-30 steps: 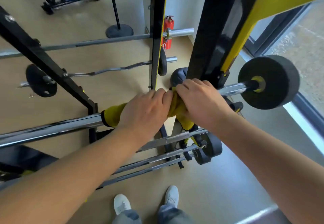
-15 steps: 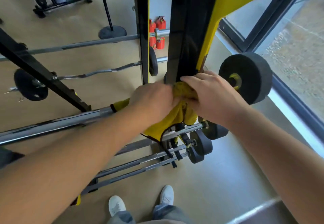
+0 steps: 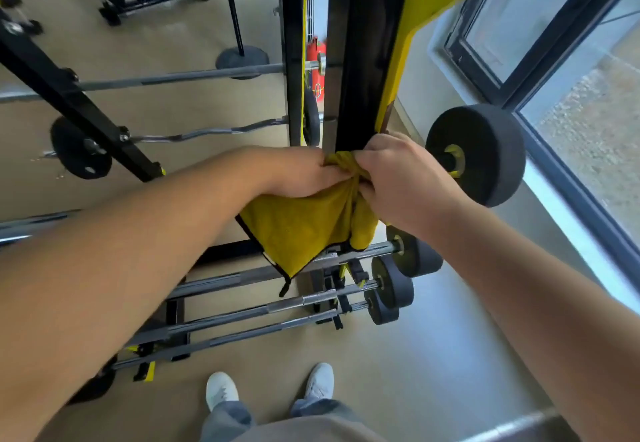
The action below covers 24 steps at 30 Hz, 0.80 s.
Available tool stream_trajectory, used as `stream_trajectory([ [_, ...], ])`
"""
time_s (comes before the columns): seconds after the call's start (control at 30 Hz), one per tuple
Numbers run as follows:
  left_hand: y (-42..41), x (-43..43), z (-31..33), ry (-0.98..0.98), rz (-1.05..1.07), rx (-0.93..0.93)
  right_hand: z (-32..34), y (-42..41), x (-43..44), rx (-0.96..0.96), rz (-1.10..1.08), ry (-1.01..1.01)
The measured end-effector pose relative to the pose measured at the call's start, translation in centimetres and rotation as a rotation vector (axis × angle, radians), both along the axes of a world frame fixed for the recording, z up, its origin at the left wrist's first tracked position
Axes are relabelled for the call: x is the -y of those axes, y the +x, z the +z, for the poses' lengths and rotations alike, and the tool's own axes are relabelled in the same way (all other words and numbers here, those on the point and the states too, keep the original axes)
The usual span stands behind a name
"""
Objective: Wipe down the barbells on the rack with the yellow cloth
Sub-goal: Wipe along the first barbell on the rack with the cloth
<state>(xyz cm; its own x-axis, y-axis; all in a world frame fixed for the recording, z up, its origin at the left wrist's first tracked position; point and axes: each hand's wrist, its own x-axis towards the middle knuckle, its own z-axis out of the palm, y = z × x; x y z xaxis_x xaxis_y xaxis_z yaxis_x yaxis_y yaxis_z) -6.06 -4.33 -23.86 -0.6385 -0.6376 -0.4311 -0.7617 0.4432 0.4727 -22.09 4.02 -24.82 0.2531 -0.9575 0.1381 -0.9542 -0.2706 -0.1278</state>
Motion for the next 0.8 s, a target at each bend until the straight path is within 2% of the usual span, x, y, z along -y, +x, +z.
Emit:
stream_trajectory([
  [0.07, 0.7, -1.7, -1.5, -0.424, 0.009, -0.005, 0.2, -0.1, -0.1, -0.027, 0.028, -0.026],
  [0.13, 2.5, -4.2, -3.5, -0.863, 0.054, -0.145, 0.4, -0.2, -0.4, -0.025, 0.033, -0.029],
  [0.2, 4.2, -6.5, -5.1, -1.011, 0.005, -0.365, 0.4, -0.4, -0.8, -0.017, 0.013, -0.024],
  [0.23, 4.6, -7.3, -6.0, -1.032, -0.061, -0.398, 0.5, -0.5, -1.1, -0.007, -0.001, -0.033],
  [0.3, 4.3, -8.7, -7.3, -1.065, -0.14, -0.3, 0.2, -0.6, -1.6, 0.015, -0.038, -0.08],
  [0.4, 2.8, -9.2, -8.6, -1.093, -0.109, -0.084, 0.2, -0.2, -2.0, -0.001, -0.14, -0.113],
  [0.57, -0.1, -7.0, -6.6, -1.061, 0.012, 0.13, 0.2, 0.5, -1.9, 0.058, -0.059, -0.105],
  [0.67, -0.4, -4.7, -4.2, -0.986, -0.091, 0.284, -0.1, 0.5, -1.8, 0.069, -0.037, -0.106],
  [0.73, -0.3, -2.5, -2.8, -0.796, -0.198, 0.236, -0.5, 0.3, -1.5, 0.0, 0.013, -0.086],
  [0.8, -0.5, -0.5, -1.4, -0.367, -0.173, 0.14, -0.6, 0.1, -1.0, -0.022, 0.063, -0.051],
])
